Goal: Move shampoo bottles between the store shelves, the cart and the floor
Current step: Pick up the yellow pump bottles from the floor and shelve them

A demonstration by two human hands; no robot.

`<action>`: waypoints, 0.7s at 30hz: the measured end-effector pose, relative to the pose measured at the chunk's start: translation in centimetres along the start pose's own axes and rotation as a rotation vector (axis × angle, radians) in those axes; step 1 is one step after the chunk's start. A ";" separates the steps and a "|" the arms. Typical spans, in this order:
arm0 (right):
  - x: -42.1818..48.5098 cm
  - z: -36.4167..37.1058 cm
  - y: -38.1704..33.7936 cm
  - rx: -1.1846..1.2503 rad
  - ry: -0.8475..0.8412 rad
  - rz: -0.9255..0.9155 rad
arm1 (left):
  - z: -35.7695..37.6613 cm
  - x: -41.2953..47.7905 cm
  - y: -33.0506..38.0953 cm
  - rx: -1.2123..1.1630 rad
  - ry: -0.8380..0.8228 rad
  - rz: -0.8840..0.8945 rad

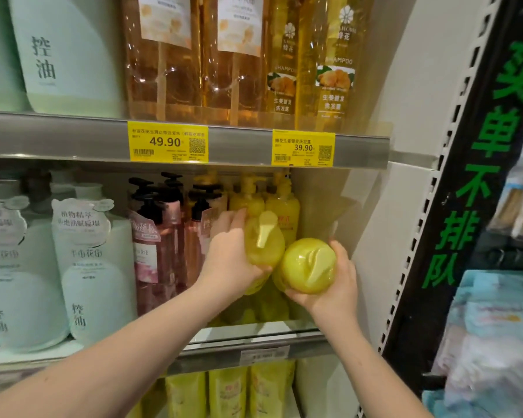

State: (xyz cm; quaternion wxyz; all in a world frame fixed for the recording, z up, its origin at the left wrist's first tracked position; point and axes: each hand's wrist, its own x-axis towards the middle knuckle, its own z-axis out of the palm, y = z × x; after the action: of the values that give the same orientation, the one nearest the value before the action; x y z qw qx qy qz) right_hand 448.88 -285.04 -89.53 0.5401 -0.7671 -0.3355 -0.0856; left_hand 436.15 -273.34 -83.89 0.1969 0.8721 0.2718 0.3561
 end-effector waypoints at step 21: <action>-7.1 -11.1 -6.0 0.156 -0.102 -0.186 | -8.4 -6.6 1.0 -0.182 -0.126 0.283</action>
State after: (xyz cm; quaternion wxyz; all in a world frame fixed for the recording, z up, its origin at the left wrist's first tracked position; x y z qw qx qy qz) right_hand 442.40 -296.77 -83.98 0.5700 -0.6917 -0.4380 -0.0700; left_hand 426.42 -276.91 -81.09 0.2397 0.9008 0.1000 0.3480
